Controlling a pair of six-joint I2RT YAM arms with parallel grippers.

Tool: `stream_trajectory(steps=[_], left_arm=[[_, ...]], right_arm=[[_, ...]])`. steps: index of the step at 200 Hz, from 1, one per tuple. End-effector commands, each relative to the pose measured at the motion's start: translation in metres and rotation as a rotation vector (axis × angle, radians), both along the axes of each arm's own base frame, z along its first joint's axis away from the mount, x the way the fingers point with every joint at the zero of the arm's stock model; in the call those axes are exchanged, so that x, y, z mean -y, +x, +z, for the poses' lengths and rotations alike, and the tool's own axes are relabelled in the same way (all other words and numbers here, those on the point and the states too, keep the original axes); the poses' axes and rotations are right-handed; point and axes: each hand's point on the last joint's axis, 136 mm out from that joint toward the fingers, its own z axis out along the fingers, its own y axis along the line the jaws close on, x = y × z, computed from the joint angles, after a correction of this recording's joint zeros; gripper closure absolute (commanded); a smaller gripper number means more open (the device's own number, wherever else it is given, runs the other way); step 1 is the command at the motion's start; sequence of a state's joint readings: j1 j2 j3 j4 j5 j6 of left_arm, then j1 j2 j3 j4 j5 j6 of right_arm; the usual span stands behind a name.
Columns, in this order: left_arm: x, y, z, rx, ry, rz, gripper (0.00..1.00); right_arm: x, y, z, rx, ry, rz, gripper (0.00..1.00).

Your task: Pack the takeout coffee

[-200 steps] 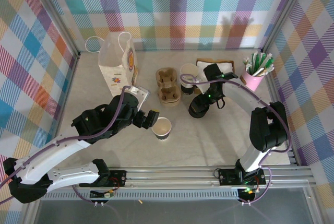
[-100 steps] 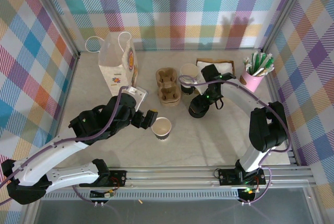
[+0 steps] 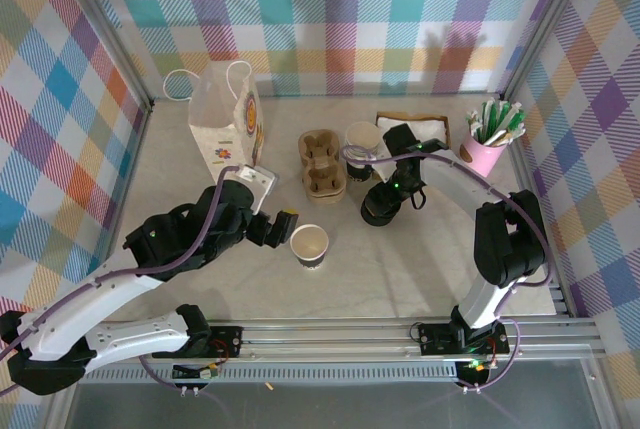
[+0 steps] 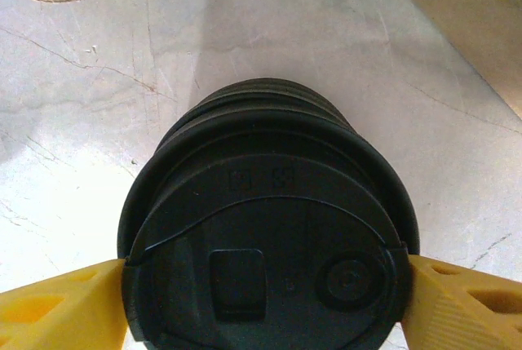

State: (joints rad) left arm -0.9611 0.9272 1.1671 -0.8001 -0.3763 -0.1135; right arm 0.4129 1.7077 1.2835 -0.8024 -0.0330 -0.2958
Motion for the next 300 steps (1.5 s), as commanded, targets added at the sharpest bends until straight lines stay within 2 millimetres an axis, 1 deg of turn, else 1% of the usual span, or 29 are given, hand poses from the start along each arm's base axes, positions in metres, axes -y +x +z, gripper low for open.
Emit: stream_trajectory(steps=[1,42,111,137,177,209,247,300], left_arm=[[-0.006,-0.002,-0.003,0.013,0.031,0.000,0.00],[-0.001,-0.001,-0.006,0.005,0.029,-0.009,0.00],[-0.001,-0.001,-0.006,0.007,0.025,-0.009,0.00],[0.000,0.000,-0.006,0.007,0.025,-0.009,0.00],[0.001,0.000,-0.006,0.008,0.023,-0.009,0.00],[0.001,0.000,-0.005,0.010,0.020,-0.006,0.00],[-0.002,0.000,-0.003,0.016,0.013,0.005,0.00],[-0.008,0.001,-0.008,0.020,0.003,0.038,0.00]], right_arm=[[-0.004,0.002,0.005,-0.001,0.001,-0.006,0.19],[-0.002,0.002,0.005,-0.002,-0.009,-0.003,0.24],[-0.002,0.002,0.003,-0.008,-0.015,-0.002,0.26],[-0.002,0.004,0.006,0.000,-0.017,-0.006,0.27],[-0.001,0.003,0.010,0.006,-0.015,-0.011,0.32],[0.000,0.001,0.016,0.018,-0.008,-0.023,0.36],[0.002,-0.001,0.026,0.037,0.001,-0.038,0.39],[0.004,-0.005,0.041,0.066,0.020,-0.061,0.40]])
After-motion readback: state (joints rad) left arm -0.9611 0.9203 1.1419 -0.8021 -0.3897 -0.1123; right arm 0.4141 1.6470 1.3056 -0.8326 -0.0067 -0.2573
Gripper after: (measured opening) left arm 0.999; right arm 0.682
